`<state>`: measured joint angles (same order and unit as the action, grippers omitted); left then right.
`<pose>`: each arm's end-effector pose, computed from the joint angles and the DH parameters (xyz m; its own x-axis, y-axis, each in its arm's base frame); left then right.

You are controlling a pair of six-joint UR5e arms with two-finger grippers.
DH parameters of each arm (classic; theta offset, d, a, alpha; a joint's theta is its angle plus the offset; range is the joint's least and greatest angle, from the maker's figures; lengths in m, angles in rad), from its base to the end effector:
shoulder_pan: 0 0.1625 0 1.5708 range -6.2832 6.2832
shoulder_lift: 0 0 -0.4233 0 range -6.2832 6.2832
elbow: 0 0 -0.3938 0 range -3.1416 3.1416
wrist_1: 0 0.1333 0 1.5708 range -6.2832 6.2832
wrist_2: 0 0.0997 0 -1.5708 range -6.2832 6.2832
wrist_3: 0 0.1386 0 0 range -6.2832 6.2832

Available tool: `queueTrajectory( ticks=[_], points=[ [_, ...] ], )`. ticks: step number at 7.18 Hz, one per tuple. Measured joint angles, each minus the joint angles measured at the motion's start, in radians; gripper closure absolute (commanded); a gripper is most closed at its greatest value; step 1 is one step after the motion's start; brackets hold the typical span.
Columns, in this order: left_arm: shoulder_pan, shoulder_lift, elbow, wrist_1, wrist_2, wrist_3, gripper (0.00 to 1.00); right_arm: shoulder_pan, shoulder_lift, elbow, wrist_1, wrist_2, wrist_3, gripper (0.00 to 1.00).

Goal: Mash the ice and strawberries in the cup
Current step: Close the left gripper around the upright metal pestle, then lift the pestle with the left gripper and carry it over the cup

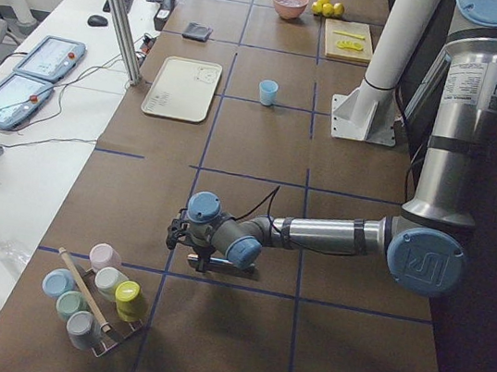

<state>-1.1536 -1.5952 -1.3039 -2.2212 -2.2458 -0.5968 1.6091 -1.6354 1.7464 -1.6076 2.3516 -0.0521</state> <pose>0.1709 -0.5008 0.7400 0.7163 -0.0225 -0.6974 0.0370 0.9993 0.0057 0.0537 -0.4691 0.6321 0.7129 -0.0768 0.6971 -0.0011 0.9939 0.1106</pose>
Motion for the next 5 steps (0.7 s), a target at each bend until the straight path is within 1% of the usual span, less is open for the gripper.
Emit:
queueTrajectory(
  ticks=[1,2,4,5],
  points=[
    [0.000,0.000,-0.001,0.000,0.000,-0.002,0.93,0.000,0.000,0.000,0.000,0.000,0.000,0.01],
    [0.000,0.000,-0.002,0.000,0.000,-0.002,1.00,0.000,0.000,0.001,0.000,0.001,0.000,0.01],
    [-0.002,-0.002,-0.010,0.002,-0.005,0.000,1.00,0.000,0.000,0.004,0.000,0.003,0.000,0.01],
    [-0.004,-0.001,-0.033,0.005,-0.008,0.004,1.00,0.000,0.000,0.007,0.000,0.003,0.000,0.01]
  ],
)
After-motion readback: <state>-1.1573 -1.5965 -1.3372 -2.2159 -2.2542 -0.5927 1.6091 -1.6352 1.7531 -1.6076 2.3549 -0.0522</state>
